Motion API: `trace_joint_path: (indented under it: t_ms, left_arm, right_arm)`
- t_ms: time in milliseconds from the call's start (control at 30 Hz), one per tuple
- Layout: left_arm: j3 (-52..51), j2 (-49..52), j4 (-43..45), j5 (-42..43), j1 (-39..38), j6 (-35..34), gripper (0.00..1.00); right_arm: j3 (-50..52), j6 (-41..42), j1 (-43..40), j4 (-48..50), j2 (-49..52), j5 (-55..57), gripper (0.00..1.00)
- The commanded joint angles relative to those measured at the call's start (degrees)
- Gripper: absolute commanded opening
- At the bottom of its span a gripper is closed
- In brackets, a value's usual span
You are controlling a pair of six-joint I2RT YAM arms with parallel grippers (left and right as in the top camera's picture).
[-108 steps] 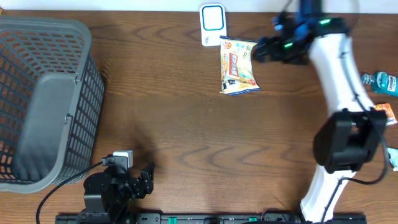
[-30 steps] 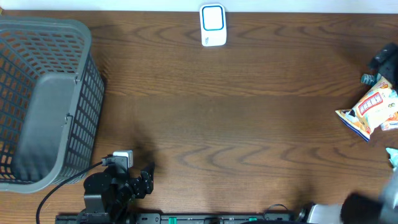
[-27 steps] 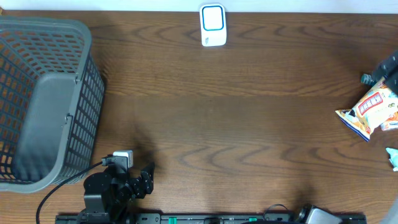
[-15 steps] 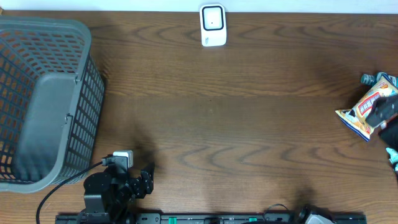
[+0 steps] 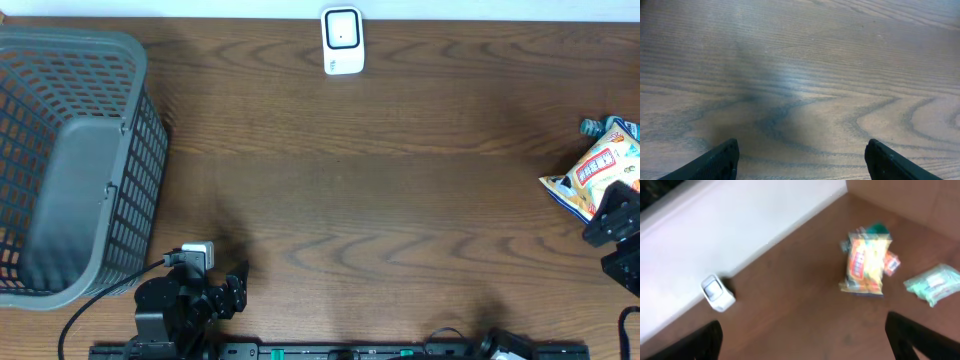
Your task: Scan the item barcode
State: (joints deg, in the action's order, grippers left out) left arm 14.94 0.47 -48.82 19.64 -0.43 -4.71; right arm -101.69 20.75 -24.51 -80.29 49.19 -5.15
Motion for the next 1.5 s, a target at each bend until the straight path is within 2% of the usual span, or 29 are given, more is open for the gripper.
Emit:
trace_joint_path:
  t_ms: [0,200,400,700,933,1133,1467]
  left_arm:
    - [0.2,-0.2,-0.9,0.7,0.1,-0.3,0.80]
    - [0.2,-0.2,-0.9,0.7,0.1,-0.3,0.81]
    - [0.2,-0.2,-0.9,0.7,0.1,-0.3,0.80]
    - [0.2,-0.2,-0.9,0.7,0.1,-0.3,0.80]
    - [0.2,-0.2,-0.9,0.7,0.1,-0.3,0.80]
    - [0.2,-0.2,-0.9,0.7,0.1,-0.3,0.80]
    - [0.2,-0.2,-0.9,0.7,0.1,-0.3,0.80]
  right_arm:
    - [8.4,0.7,0.3,7.8,-7.4,-3.7,0.99]
    - [29.4,1.4,4.2,26.6,-22.6,-7.6,0.99]
    - [48.7,8.8,8.5,37.0,-35.6,-7.6,0.99]
    - [73.6,11.1,13.2,57.7,-48.5,-7.2,0.99]
    - [83.4,13.5,14.6,67.7,-48.9,-7.2,0.99]
    - [90.2,9.6,15.8,77.1,-48.9,-6.8,0.99]
    - [96.1,2.2,17.7,84.7,-48.9,-3.8,0.99]
